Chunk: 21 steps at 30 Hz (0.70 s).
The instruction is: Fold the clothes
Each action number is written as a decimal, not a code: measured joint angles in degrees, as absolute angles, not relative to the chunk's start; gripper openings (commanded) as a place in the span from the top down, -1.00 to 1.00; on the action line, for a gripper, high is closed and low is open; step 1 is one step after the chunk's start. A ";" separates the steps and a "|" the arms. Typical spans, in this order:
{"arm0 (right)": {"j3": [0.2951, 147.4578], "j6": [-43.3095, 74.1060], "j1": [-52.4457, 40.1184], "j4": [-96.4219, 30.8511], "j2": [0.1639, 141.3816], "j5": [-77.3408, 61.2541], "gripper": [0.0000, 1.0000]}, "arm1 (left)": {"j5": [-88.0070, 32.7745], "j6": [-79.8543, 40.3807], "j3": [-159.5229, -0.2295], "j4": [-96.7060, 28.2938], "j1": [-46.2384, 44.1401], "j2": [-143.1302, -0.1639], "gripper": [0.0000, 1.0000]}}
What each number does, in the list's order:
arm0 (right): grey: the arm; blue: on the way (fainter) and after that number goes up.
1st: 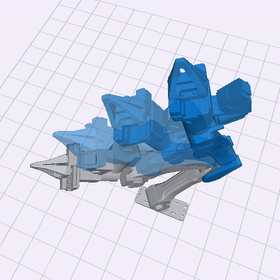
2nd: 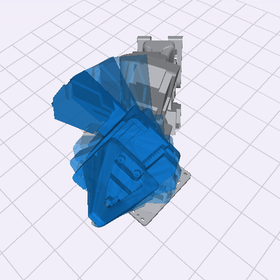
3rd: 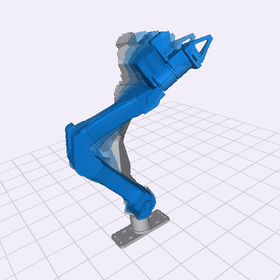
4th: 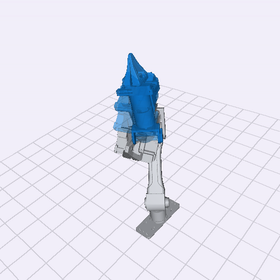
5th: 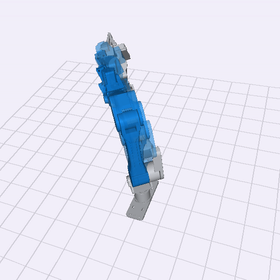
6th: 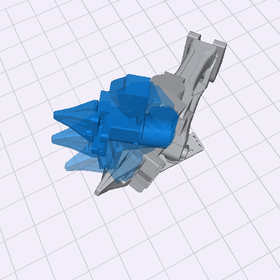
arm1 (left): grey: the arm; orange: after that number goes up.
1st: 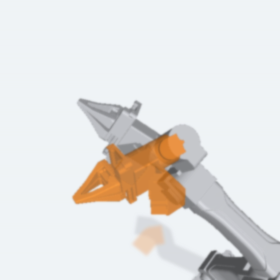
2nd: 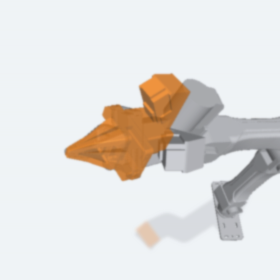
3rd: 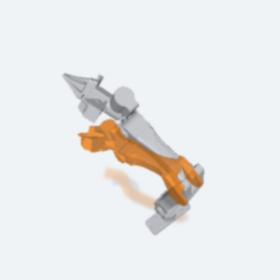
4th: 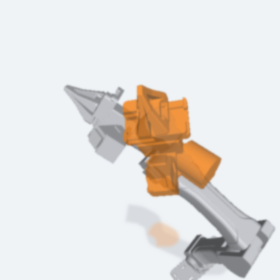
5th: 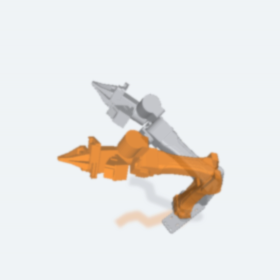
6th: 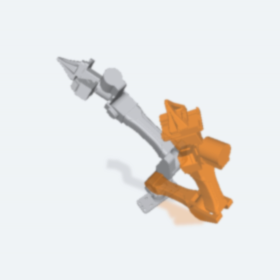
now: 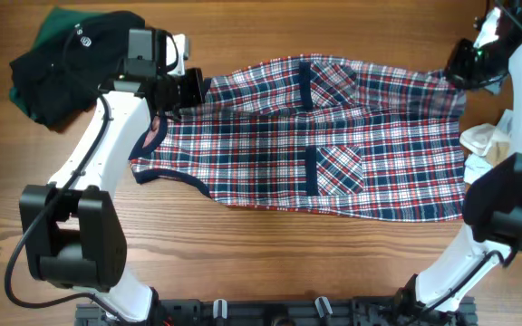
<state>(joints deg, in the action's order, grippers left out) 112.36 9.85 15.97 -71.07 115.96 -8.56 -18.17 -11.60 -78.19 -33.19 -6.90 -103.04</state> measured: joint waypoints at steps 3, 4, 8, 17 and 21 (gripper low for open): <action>112.36 10.94 15.97 -75.05 115.48 -8.23 0.92 | -18.20 -11.57 -78.19 -36.97 -6.90 -103.04 0.92; 112.36 11.86 15.97 -75.92 115.48 -7.79 0.92 | -18.20 -11.55 -78.19 -38.17 -6.87 -103.02 0.92; 112.38 18.02 15.97 -79.61 115.48 -3.27 0.92 | -18.35 -11.53 -78.19 -40.62 -6.90 -102.74 0.92; 112.38 21.52 15.97 -84.49 115.46 0.23 0.92 | -18.33 -10.33 -78.19 -48.62 -6.90 -96.49 0.92; 112.36 21.87 15.97 -86.41 113.19 0.30 0.92 | -18.33 -10.31 -78.19 -52.36 -6.90 -95.13 0.92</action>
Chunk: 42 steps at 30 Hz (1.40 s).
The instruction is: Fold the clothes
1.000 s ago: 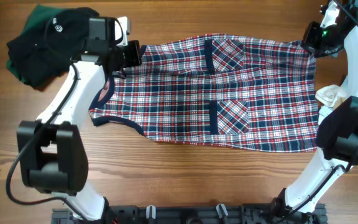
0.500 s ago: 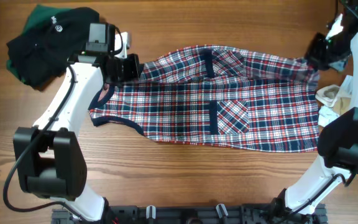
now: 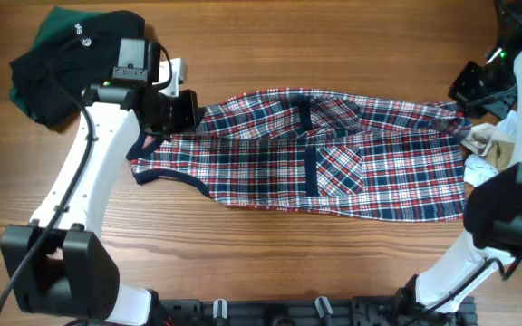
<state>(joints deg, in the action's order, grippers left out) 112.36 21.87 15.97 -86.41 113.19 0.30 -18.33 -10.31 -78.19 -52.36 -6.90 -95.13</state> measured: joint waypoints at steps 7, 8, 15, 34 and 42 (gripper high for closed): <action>112.33 21.87 15.97 -85.10 106.17 0.30 0.92 | -18.33 -10.09 -78.15 -47.24 -6.87 -95.13 0.92; 112.33 21.87 15.97 -85.38 105.89 0.30 0.92 | -18.33 -10.11 -78.15 -46.96 -6.87 -95.13 0.92; 107.18 21.58 15.97 -86.83 105.62 0.36 0.92 | -18.35 -10.11 -78.15 -52.64 -6.87 -95.13 0.92; 92.49 21.85 15.97 -79.48 103.02 0.54 0.92 | -18.35 -10.11 -78.15 -61.95 -6.90 -95.13 0.92; 92.38 21.87 15.97 -81.67 92.25 2.92 0.92 | -18.35 -10.11 -78.15 -61.49 -6.90 -95.13 0.92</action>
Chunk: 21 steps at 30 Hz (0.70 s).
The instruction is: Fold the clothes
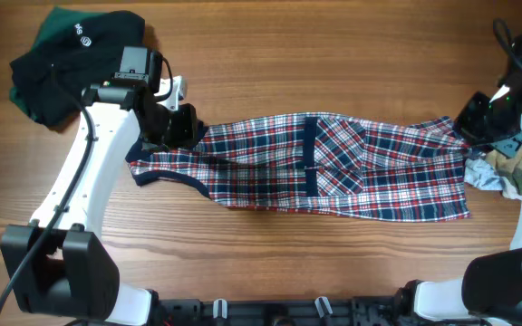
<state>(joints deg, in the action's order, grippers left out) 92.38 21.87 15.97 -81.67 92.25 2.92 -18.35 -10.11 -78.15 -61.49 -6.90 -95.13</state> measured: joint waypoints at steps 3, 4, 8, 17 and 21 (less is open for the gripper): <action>92.16 21.87 15.97 -82.06 92.25 3.07 0.92 | -18.35 -10.11 -78.15 -62.43 -6.90 -95.13 0.92; 91.59 21.87 15.97 -81.80 92.25 3.07 0.92 | -18.35 -10.11 -78.15 -63.22 -6.87 -95.13 0.92; 82.78 21.87 15.97 -77.93 92.25 3.03 0.92 | -18.35 -10.11 -78.15 -66.24 -6.90 -95.13 0.92; 76.93 21.87 15.97 -74.00 92.23 1.91 0.92 | -18.35 -10.11 -78.15 -69.06 -6.90 -95.13 0.92; 76.93 22.31 15.97 -73.97 91.50 1.91 0.92 | -18.35 -10.11 -78.15 -69.06 -6.87 -95.13 0.66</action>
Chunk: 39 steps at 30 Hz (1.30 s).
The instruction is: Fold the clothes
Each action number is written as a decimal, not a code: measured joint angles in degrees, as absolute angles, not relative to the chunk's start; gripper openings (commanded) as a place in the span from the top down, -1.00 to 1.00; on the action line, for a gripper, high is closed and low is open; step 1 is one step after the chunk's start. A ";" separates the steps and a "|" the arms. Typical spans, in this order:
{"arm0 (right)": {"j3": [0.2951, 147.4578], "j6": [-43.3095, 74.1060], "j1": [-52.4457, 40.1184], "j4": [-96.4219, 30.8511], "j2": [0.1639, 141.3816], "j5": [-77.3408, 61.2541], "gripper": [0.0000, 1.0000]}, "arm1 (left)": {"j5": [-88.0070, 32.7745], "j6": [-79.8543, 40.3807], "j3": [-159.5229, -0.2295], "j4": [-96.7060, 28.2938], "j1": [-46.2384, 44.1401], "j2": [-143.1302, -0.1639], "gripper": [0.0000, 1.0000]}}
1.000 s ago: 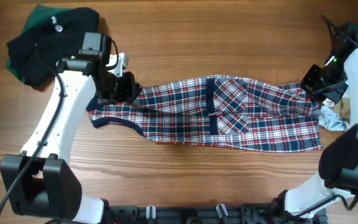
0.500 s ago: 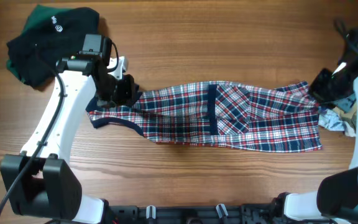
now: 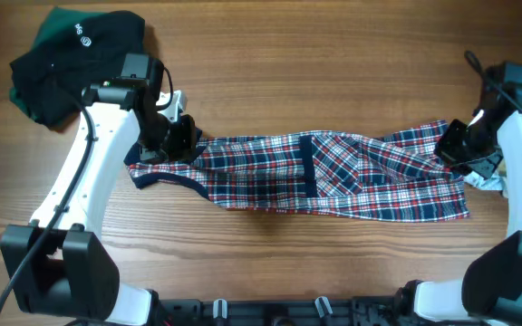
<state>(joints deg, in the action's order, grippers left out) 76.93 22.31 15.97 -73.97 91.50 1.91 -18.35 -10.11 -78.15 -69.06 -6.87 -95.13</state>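
Observation:
A red, white and navy plaid garment [image 3: 333,172] lies lengthwise across the table, its far edge folded toward the near edge, leaving a narrow band. My left gripper [image 3: 187,139] is shut on the garment's upper left edge, beside the navy-trimmed neckline [image 3: 166,174]. My right gripper [image 3: 451,143] is shut on the upper right corner of the plaid garment, held low over it.
A dark green and black garment [image 3: 66,59] lies bunched at the far left corner. A pale crumpled cloth [image 3: 489,181] peeks out by the right arm at the right edge. The wooden table [image 3: 315,54] shows beyond the plaid garment.
Both grippers have come nearer the front with the garment's far edge. The fold is deeper and the plaid band narrower. The right gripper has also shifted left.
The plaid garment first lay spread wide, each gripper at a far corner. Then both held that far edge closer to the front, with the garment half as deep. The edge has kept coming forward, and it now lies over the near half.

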 measured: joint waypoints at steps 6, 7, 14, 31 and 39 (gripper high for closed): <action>76.79 22.98 15.97 -74.83 86.37 1.08 0.92 | -18.33 -9.89 -78.15 -70.15 -6.87 -95.13 -0.70; 76.38 23.14 15.97 -74.94 85.86 0.99 0.92 | -18.33 -9.74 -78.15 -70.17 -6.87 -95.13 -0.77; 65.89 26.26 15.97 -67.09 84.90 0.45 0.90 | -18.35 -9.74 -78.15 -63.83 -6.87 -95.13 -0.92; 65.34 22.28 16.19 -57.65 84.88 -9.32 -1.00 | -18.46 -10.22 -78.15 -53.71 -6.90 -95.42 -0.16; 65.82 11.86 12.71 -64.40 84.88 -30.11 -0.99 | -24.64 -10.74 -78.15 -55.48 -7.07 -101.84 -0.39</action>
<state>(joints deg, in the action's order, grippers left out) 65.82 11.86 12.71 -64.40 84.88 -30.11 -24.64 -10.74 -78.15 -55.48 -7.07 -101.84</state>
